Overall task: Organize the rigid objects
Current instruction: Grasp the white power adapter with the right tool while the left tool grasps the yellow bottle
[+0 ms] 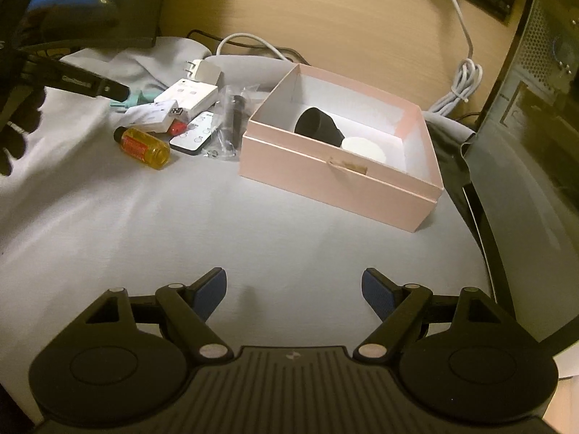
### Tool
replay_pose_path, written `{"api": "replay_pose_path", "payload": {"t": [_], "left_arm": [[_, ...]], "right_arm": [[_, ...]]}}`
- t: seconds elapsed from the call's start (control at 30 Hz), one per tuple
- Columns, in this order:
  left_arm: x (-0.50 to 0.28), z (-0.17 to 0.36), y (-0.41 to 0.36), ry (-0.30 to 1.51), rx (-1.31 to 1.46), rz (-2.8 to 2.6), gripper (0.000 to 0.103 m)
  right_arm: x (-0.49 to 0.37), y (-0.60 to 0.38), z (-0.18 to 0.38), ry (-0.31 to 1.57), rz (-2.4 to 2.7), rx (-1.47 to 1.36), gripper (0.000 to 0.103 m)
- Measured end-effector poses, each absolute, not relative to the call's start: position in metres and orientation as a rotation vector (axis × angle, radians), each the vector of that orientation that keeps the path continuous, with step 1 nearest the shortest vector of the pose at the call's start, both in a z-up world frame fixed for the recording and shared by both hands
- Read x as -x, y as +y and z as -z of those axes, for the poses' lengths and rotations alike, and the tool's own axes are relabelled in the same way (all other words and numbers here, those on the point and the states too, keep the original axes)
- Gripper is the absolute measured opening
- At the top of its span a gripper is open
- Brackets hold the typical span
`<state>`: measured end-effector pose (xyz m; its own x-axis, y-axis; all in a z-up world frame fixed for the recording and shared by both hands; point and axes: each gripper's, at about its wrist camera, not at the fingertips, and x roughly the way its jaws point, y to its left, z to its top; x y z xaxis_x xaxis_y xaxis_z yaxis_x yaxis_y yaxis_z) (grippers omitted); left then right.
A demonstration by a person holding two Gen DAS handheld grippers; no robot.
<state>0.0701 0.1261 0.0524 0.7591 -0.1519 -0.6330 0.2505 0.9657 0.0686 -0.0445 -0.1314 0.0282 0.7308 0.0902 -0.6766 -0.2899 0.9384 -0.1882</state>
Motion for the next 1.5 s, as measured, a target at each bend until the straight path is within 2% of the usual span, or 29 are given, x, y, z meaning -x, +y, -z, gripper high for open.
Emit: {"api": "replay_pose_path", "payload": {"t": [0.23,0.37,0.57,0.67,0.87,0.9,0.93,0.97,1.0,1.07,1.13,1.17,1.2,1.33,1.5], "left_arm": [[-0.085,-0.049,0.126,0.737,-0.127,0.210,0.021],[-0.074,-0.060,0.135,0.746,-0.039,0.171,0.021],[-0.025,-0.054,0.177,0.871,0.388,0.060,0.022],[0.001,-0.044,0.182,0.909,0.408,-0.021,0.022],[0.016,-0.038,0.186,0.967,0.416,-0.049,0.022],[0.018,-0.040,0.187,0.961,0.418,-0.048,0.022],[0.018,-0.041,0.187,0.956,0.416,-0.047,0.022],[0.017,-0.043,0.188,0.952,0.411,-0.043,0.022],[0.016,-0.043,0.187,0.949,0.406,-0.037,0.022],[0.014,-0.046,0.186,0.940,0.393,-0.019,0.022],[0.010,-0.048,0.183,0.923,0.377,0.010,0.022],[0.007,-0.048,0.182,0.908,0.365,0.031,0.022],[0.002,-0.049,0.181,0.886,0.351,0.055,0.022],[-0.022,-0.059,0.184,0.767,0.310,0.135,0.022],[-0.086,-0.058,0.183,0.739,0.297,0.176,0.022]], "right_arm": [[0.052,-0.143,-0.030,0.742,-0.181,0.252,0.083],[0.032,-0.136,-0.063,0.680,-0.252,0.172,0.083],[-0.056,-0.066,-0.108,0.640,-0.453,0.127,0.083],[-0.118,-0.015,-0.110,0.686,-0.498,0.109,0.083],[-0.219,0.060,-0.071,0.818,-0.422,0.097,0.082],[-0.228,0.065,-0.067,0.838,-0.412,0.084,0.080],[-0.234,0.067,-0.063,0.856,-0.405,0.071,0.069],[-0.238,0.068,-0.062,0.870,-0.403,0.067,0.048],[-0.238,0.067,-0.062,0.884,-0.406,0.072,0.039],[-0.228,0.058,-0.069,0.877,-0.431,0.074,0.024],[-0.208,0.041,-0.082,0.851,-0.461,0.066,0.020],[-0.196,0.031,-0.088,0.845,-0.479,0.060,0.007],[-0.182,0.020,-0.093,0.845,-0.497,0.051,0.003],[-0.116,-0.032,-0.108,0.818,-0.526,0.042,0.003],[-0.058,-0.089,-0.087,0.863,-0.462,0.019,0.003]]}}
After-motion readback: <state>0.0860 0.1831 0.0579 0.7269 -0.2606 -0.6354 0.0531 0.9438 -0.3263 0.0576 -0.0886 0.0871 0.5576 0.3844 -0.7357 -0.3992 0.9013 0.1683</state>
